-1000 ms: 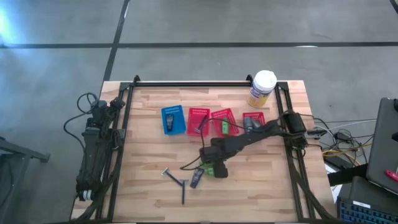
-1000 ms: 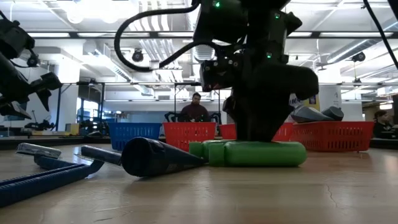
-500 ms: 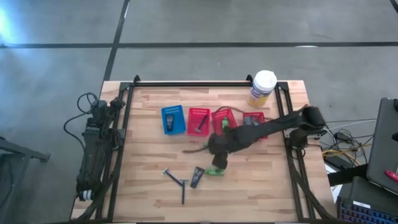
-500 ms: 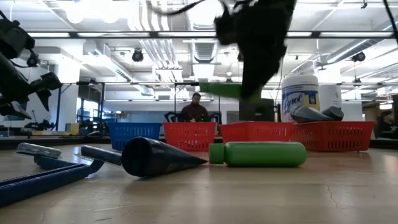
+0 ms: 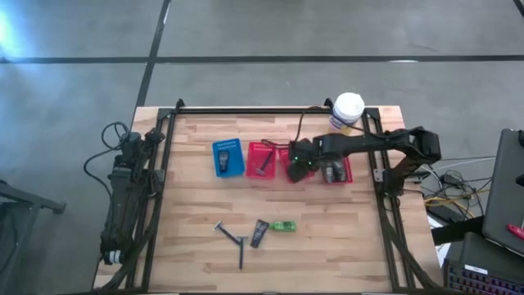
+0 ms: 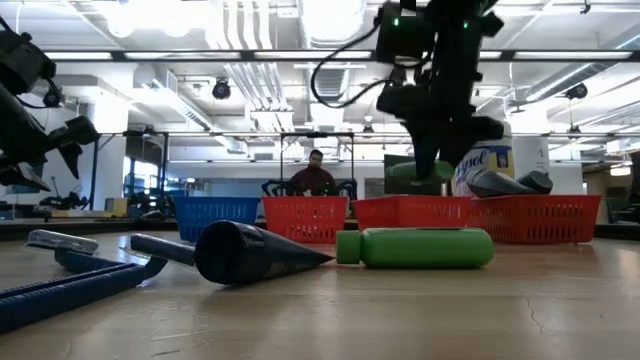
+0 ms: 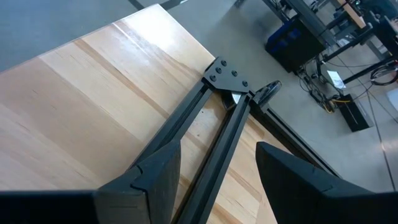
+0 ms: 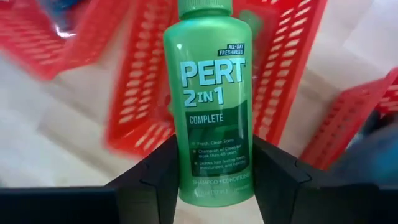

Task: Pick & Place Travel size toiletries
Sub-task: Put the shampoo into the middle red bin, then put the shave cream into the blue bin

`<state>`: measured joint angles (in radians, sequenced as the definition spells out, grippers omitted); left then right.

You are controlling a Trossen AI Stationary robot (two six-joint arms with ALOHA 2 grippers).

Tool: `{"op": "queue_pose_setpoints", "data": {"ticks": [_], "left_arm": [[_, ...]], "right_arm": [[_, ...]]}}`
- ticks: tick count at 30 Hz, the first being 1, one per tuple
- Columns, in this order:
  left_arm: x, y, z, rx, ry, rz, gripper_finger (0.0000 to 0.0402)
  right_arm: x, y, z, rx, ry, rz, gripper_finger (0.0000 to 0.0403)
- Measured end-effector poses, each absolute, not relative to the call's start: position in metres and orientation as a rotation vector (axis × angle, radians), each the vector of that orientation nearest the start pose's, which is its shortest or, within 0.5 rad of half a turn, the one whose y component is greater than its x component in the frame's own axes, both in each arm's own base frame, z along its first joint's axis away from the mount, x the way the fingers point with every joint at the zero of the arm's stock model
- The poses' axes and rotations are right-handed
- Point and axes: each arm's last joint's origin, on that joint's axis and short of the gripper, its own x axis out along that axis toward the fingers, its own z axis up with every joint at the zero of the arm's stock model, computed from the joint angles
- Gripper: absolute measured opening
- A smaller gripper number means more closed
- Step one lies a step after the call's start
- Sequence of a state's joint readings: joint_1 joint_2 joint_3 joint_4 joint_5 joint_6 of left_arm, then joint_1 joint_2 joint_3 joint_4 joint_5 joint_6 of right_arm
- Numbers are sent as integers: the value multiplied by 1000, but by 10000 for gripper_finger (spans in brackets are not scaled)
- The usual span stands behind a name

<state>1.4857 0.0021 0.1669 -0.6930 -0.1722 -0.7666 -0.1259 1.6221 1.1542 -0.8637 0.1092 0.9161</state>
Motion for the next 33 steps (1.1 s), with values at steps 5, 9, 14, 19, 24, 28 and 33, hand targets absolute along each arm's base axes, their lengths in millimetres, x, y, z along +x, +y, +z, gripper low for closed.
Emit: {"op": "queue_pose_setpoints", "data": {"ticks": [5, 9, 14, 19, 24, 28, 33], "left_arm": [[1, 71, 155, -929, -176, 1749, 213], [1, 71, 155, -929, -177, 1749, 213], [1, 71, 155, -929, -176, 1749, 213], [1, 71, 155, -929, -176, 1749, 213], [1, 71, 155, -930, -175, 1749, 213], [1, 71, 155, -930, -175, 1749, 213], [1, 71, 155, -930, -175, 1749, 214]], "right_arm": [[301, -53, 211, 758, 1137, -820, 195], [304, -54, 222, 719, 1113, -776, 244], [309, -41, 238, 574, 1116, -631, 293], [313, 2, 249, 274, 1175, -268, 315], [311, 41, 246, 120, 1202, -107, 308], [312, 66, 241, 20, 1191, -13, 294], [314, 87, 236, -114, 1155, 115, 282]]}}
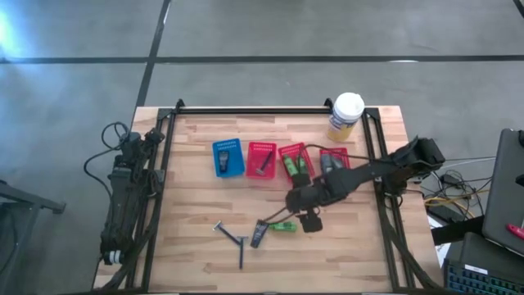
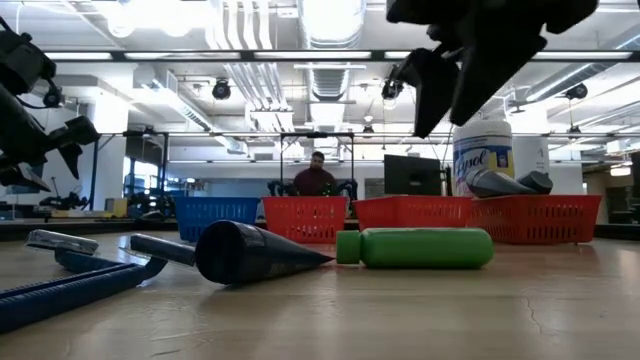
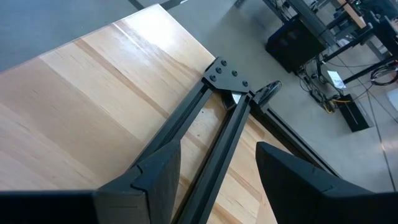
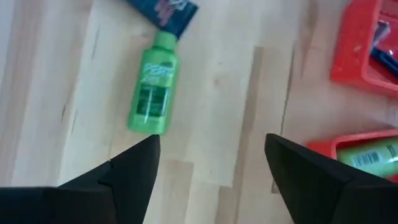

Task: Pick & Place Travel size toiletries
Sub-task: Put the shave cream into the blue bin

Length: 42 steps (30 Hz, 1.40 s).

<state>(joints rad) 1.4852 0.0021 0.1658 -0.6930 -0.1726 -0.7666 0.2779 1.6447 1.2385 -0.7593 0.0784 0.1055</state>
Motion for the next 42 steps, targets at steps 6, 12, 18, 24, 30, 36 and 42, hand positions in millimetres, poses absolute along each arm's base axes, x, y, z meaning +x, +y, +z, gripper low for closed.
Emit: {"op": "queue_pose_setpoints", "data": {"ticks": [6, 12, 18, 24, 30, 36, 42], "left_arm": [[1, 71, 155, -929, -175, 1749, 214], [1, 71, 155, -930, -175, 1749, 214], [1, 71, 155, -930, -175, 1749, 214], [5, 70, 158, -1129, -318, 1628, 213], [9, 73, 186, -969, -387, 1437, 213], [14, 64, 255, -575, -509, 1134, 213], [25, 74, 295, -671, -389, 917, 213]], "right_arm": [[316, 86, 235, -41, 1155, 32, 274], [315, 87, 234, 68, 1163, -43, 264], [317, 86, 232, 62, 1158, -72, 253], [317, 86, 232, 88, 1156, -89, 244], [317, 86, 232, 103, 1156, -105, 240], [316, 85, 232, 104, 1160, -109, 251], [318, 80, 232, 111, 1160, -126, 265]]}}
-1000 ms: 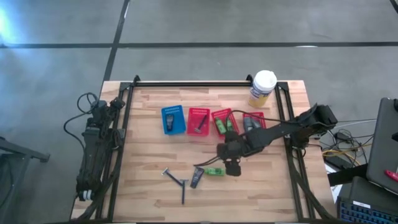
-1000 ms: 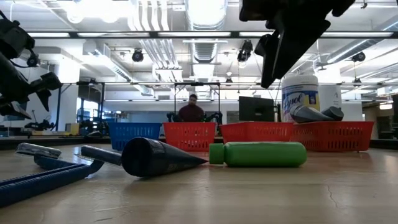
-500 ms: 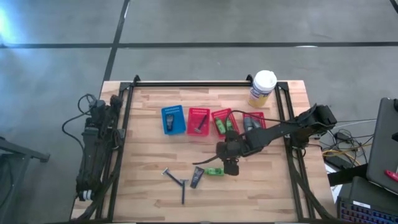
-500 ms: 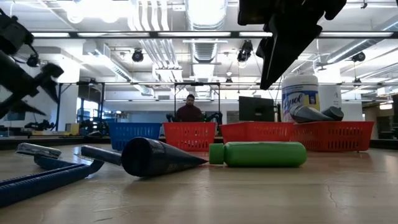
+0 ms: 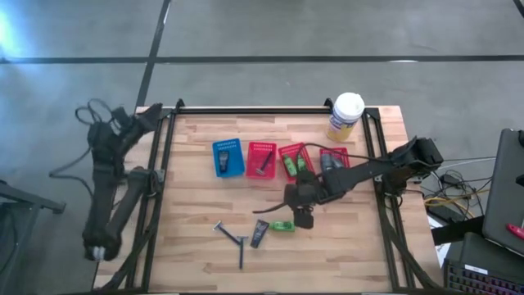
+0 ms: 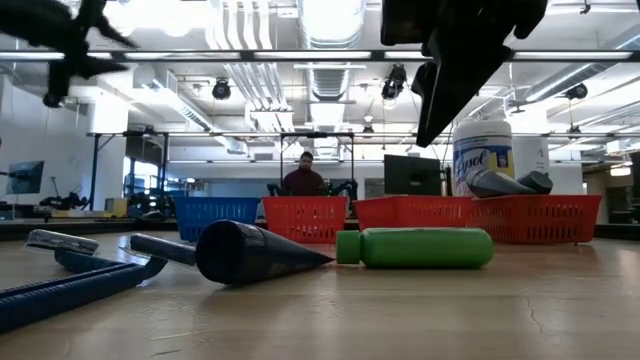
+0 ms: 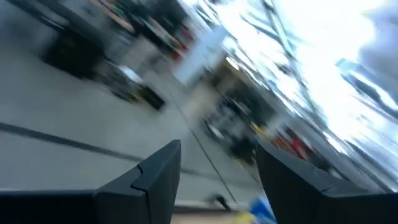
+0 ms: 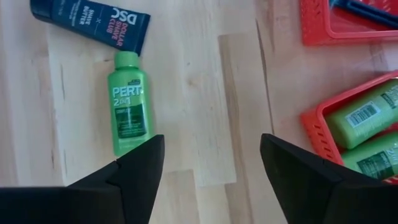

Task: Pick & Place Travel size toiletries
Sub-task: Put the shave cream into the blue bin

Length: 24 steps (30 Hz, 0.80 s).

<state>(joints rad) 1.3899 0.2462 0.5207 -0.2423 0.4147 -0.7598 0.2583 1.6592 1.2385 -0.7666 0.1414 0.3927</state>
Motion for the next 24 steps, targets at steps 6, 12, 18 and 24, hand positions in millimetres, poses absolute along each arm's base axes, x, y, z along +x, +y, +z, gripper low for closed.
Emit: {"op": "queue_pose_setpoints", "data": {"ticks": [6, 12, 18, 24], "left_arm": [[56, 97, 329, -682, -97, 710, 213], [116, 89, 318, -608, 322, 607, 213], [168, 28, 297, -312, 534, 481, 213], [182, -29, 300, -118, 478, 450, 213]], "right_arm": [[318, 75, 232, 120, 1165, -141, 272], [318, 72, 232, 253, 1166, -230, 271], [310, 69, 245, 340, 1183, -306, 255], [293, 73, 266, 391, 1147, -301, 247]]}}
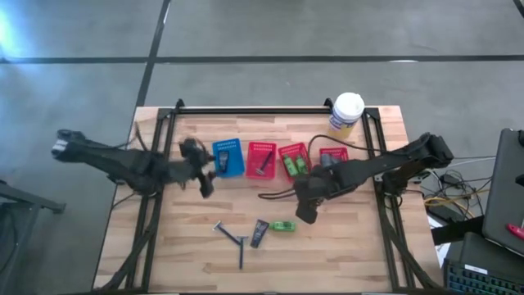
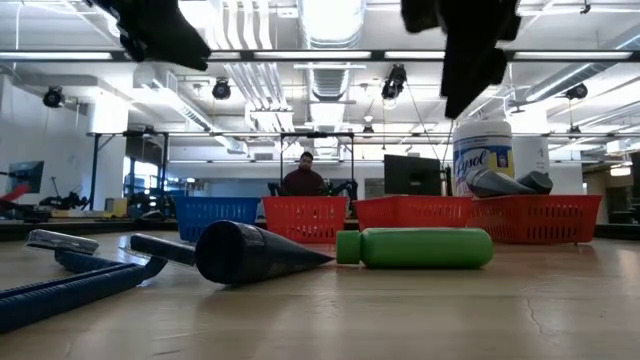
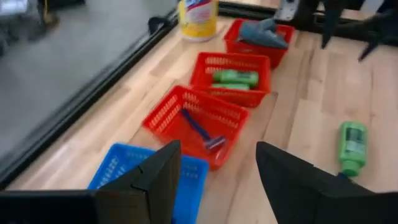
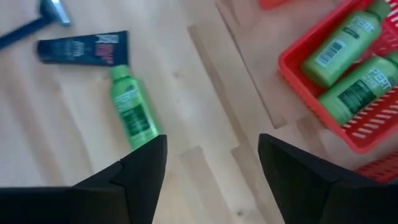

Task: Pick & Place Travel size toiletries
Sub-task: Put the shave cream into the blue bin

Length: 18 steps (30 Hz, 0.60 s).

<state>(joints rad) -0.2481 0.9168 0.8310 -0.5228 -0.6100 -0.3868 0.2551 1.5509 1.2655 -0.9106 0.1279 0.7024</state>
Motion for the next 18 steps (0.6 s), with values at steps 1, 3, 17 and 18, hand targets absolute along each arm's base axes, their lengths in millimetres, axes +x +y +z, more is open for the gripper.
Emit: {"op": "queue_pose_setpoints", "data": {"ticks": [1, 3, 17, 18], "left_arm": [[185, -35, 299, -113, 464, 451, 214], [188, -43, 297, -149, 455, 457, 213], [261, -75, 265, -452, 665, 258, 213], [267, -78, 268, -484, 664, 247, 213]], "right_arm": [[291, 73, 270, 399, 1133, -290, 247], [286, 74, 278, 425, 1099, -244, 247], [221, 47, 288, 429, 971, -209, 220], [216, 46, 288, 445, 961, -215, 220]]}}
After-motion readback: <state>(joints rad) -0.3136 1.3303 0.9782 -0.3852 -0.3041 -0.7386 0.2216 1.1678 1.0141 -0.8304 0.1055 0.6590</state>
